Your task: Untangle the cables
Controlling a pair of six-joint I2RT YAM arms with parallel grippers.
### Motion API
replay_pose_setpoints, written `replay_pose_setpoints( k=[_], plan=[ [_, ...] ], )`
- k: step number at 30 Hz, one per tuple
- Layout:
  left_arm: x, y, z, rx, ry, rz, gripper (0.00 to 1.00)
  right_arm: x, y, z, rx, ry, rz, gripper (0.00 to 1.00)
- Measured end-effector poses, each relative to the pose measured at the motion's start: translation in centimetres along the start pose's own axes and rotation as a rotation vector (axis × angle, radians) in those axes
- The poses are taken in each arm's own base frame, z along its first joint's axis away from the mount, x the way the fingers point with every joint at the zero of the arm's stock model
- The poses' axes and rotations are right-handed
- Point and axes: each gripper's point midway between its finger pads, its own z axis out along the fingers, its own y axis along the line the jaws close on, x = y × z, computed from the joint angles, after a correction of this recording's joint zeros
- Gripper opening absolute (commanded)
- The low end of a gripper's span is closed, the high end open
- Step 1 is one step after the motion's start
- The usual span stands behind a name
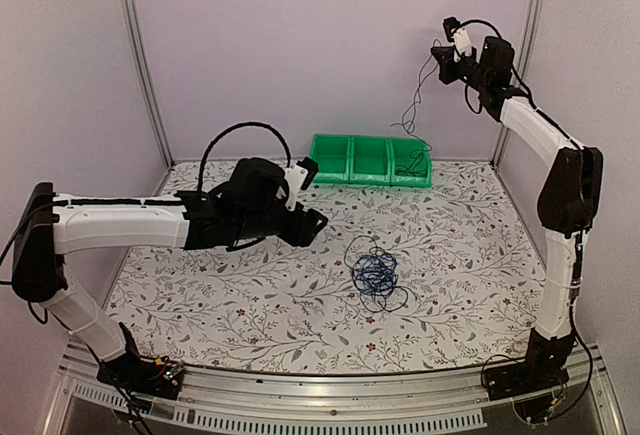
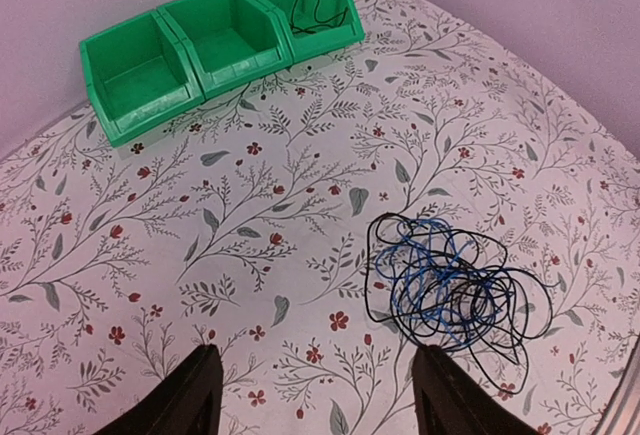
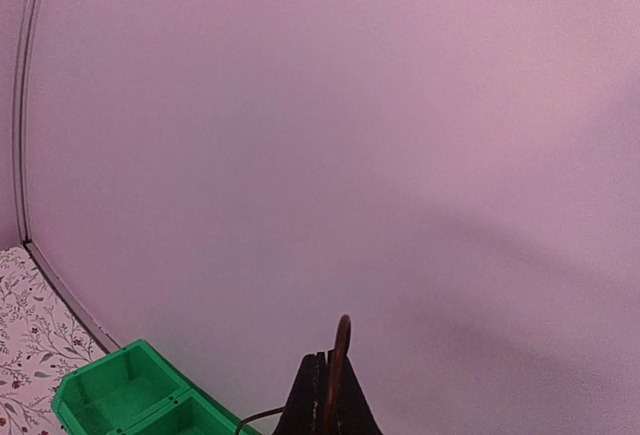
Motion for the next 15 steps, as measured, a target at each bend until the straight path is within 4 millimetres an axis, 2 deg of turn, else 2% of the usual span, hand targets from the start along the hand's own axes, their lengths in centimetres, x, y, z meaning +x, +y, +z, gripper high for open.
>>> replay_pose_setpoints(
  k=[9, 15],
  plan=[
    [0.2, 0.3, 0.0, -0.004, 0.01, -0.001, 0.68, 0.6, 0.0, 0.2, 0.004, 0.01, 0.003, 0.0],
    [0.5, 0.4, 0.1, -0.008, 0.021, -0.001, 0.68, 2.6, 0.1, 0.4, 0.011, 0.049, 0.014, 0.0]
  ],
)
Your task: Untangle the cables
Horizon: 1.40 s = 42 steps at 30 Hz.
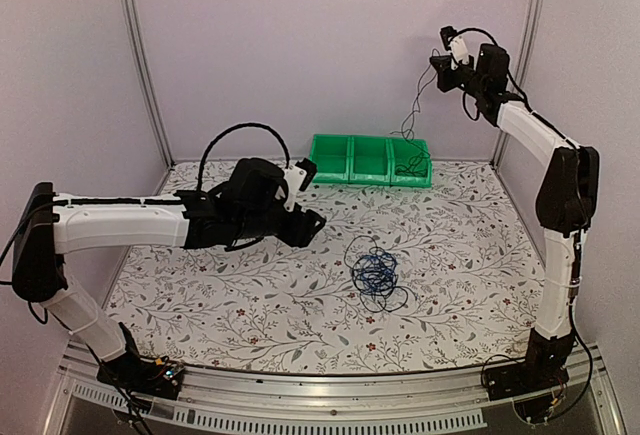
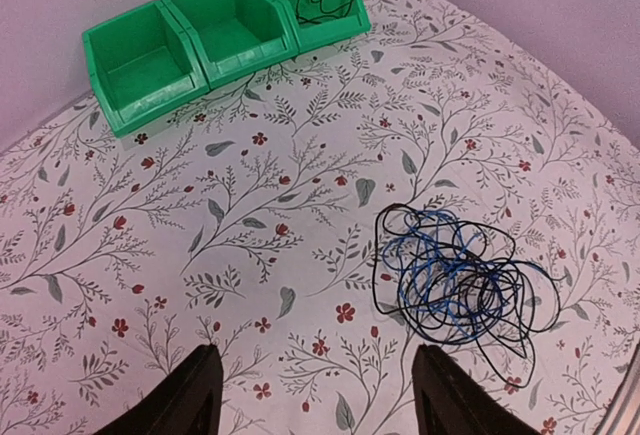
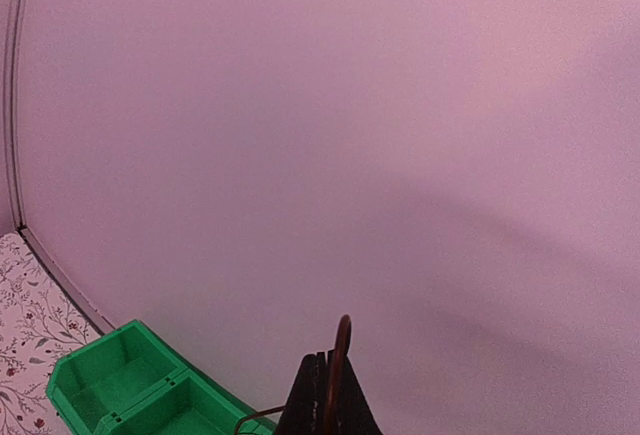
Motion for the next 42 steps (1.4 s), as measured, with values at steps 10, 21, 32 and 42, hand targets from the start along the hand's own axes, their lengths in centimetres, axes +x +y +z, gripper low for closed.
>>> replay_pose_setpoints(
  k=[10, 21, 32, 42],
  plan=[
    [0.1, 0.1, 0.0, -0.001, 0.006, -0.004, 0.67, 3.6, -0.1, 0.8, 0.023, 0.065, 0.016, 0.0],
    [0.2, 0.0, 0.0, 0.007, 0.011, -0.012, 0.67, 7.4, 0.5, 1.2, 0.006, 0.132, 0.018, 0.0],
    [1.7, 0.0, 0.0, 0.007, 0.069, -0.04, 0.66, 16.2, 3.0, 2.4, -0.074, 0.28, 0.074, 0.0],
    [4.0, 0.2, -0.6, -0.018, 0.164, -0.07, 0.66, 26.7, 5.3, 2.8, -0.115, 0.434, 0.112, 0.0]
  ],
)
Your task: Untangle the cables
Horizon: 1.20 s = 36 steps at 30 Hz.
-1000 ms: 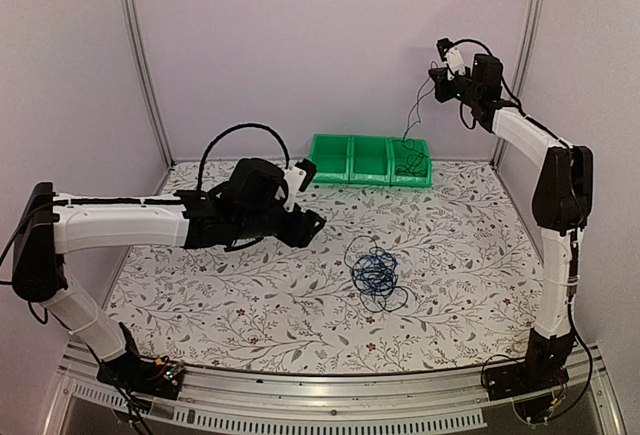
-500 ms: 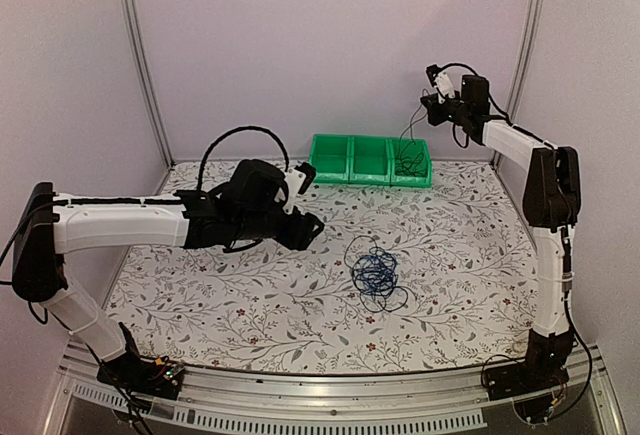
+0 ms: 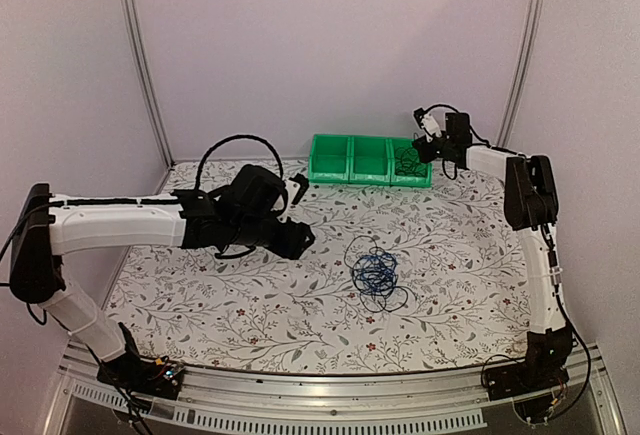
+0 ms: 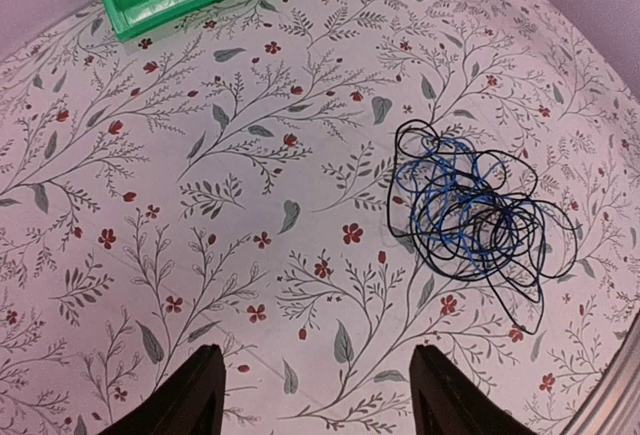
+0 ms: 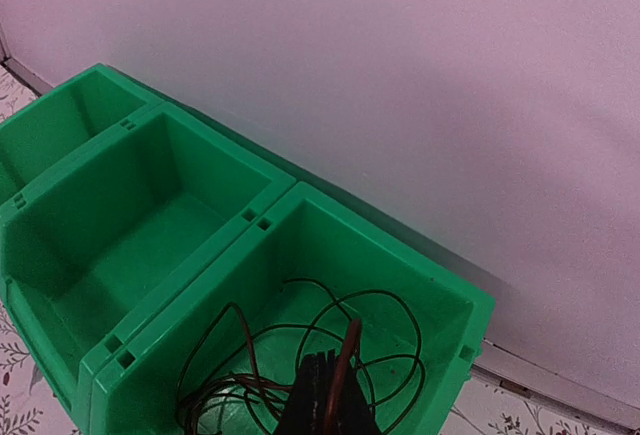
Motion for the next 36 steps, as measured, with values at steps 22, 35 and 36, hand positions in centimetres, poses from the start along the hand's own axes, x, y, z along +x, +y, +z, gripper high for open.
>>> replay_pose_setpoints(
  k=[22, 35, 36],
  plan=[
    [-0.1, 0.8, -4.4, -0.08, -0.039, -0.067, 0.66, 4.8, 2.7, 3.8, 0.019, 0.144, -0.183, 0.0],
    [-0.8, -0.4, -2.4, -0.022, -0.127, -0.019, 0.67, -6.5, 2.7, -4.6, 0.02, 0.077, -0.268, 0.66],
    [-0.9, -0.6, -2.0, -0.014, -0.131, -0.018, 0.67, -8.7, 2.6, -6.1, 0.029, 0.046, -0.279, 0.66]
  ],
)
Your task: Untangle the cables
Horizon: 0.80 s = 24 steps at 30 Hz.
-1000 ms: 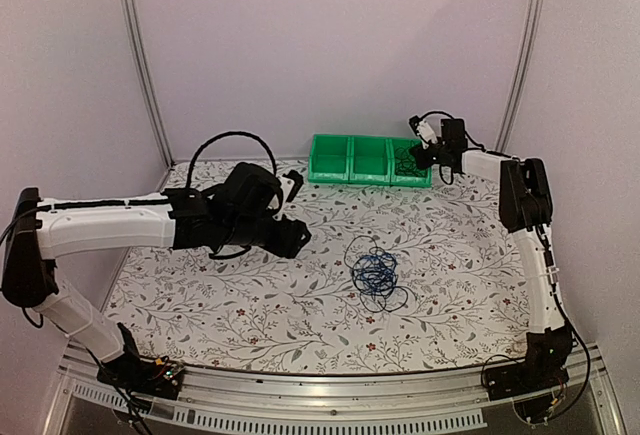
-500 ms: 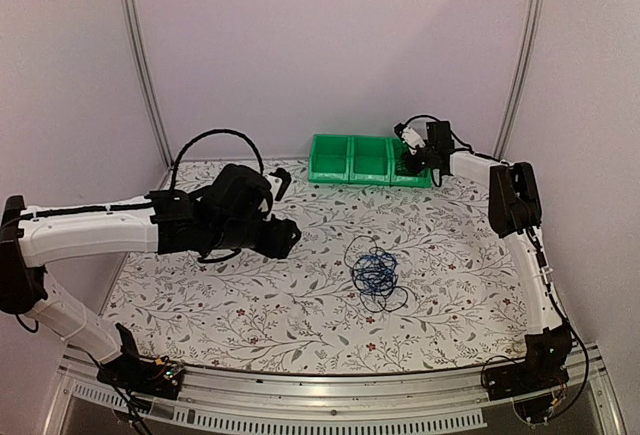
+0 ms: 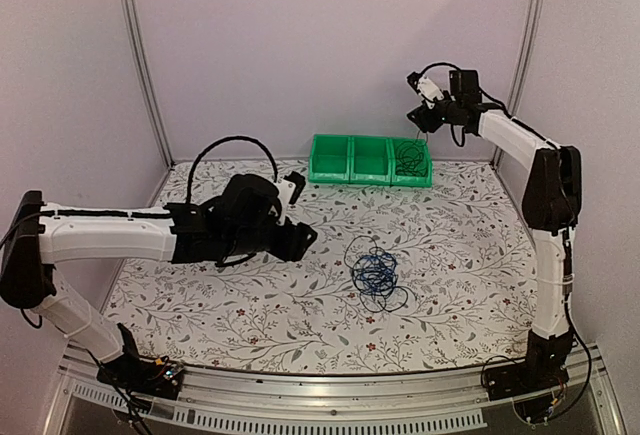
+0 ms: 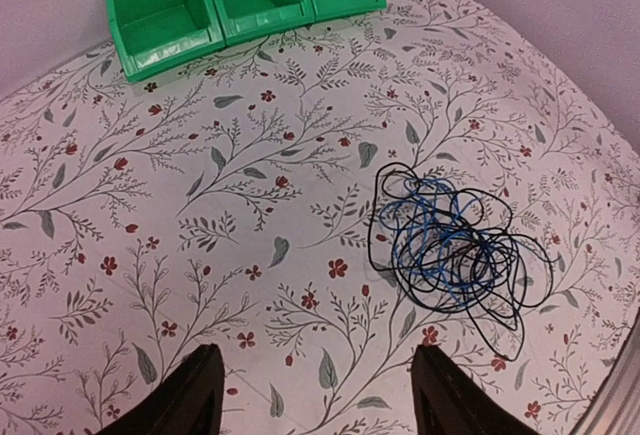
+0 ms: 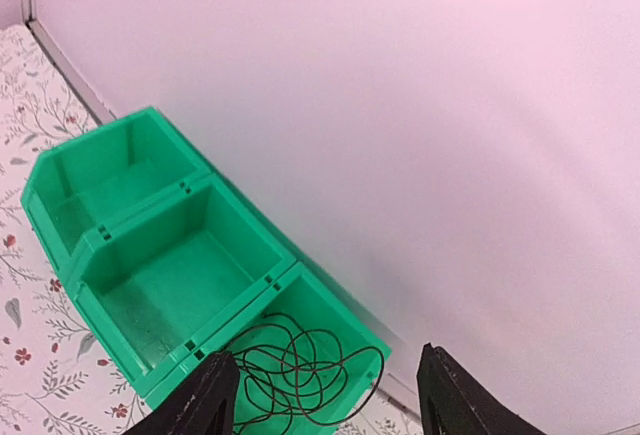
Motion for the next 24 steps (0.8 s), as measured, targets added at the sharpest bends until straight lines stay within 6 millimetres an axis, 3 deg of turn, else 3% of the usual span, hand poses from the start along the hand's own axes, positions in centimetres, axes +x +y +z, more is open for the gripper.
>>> replay_pose_setpoints(
  k=[4, 8, 12, 16, 20, 24],
  plan=[
    [0.5, -1.1, 2.0, 0.042, 0.0, 0.003, 0.67, -6.0, -1.5, -6.3, 0.032, -0.096, -0.034, 0.68],
    [1.4, -2.6, 4.6, 0.088, 0.037, 0.007, 0.66, -7.1, -0.3, -10.6, -0.006, -0.112, -0.038, 0.66],
    [1.4, -4.0, 7.5, 0.129, 0.077, 0.0, 0.62, -4.8, 2.1, -12.2, -0.07, -0.062, -0.017, 0.61],
    [0.3, -5.0, 9.5, 0.161, 0.101, -0.023, 0.56, -0.7, 4.2, -12.2, -0.124, 0.028, 0.063, 0.56],
    [-1.1, -4.5, 10.8, 0.188, 0.117, -0.074, 0.52, 1.1, 4.8, -12.1, -0.159, 0.064, 0.184, 0.54],
    [-0.6, -3.4, 12.2, 0.23, 0.164, -0.127, 0.56, 2.4, 6.2, -12.1, -0.225, 0.082, 0.27, 0.54]
  ],
)
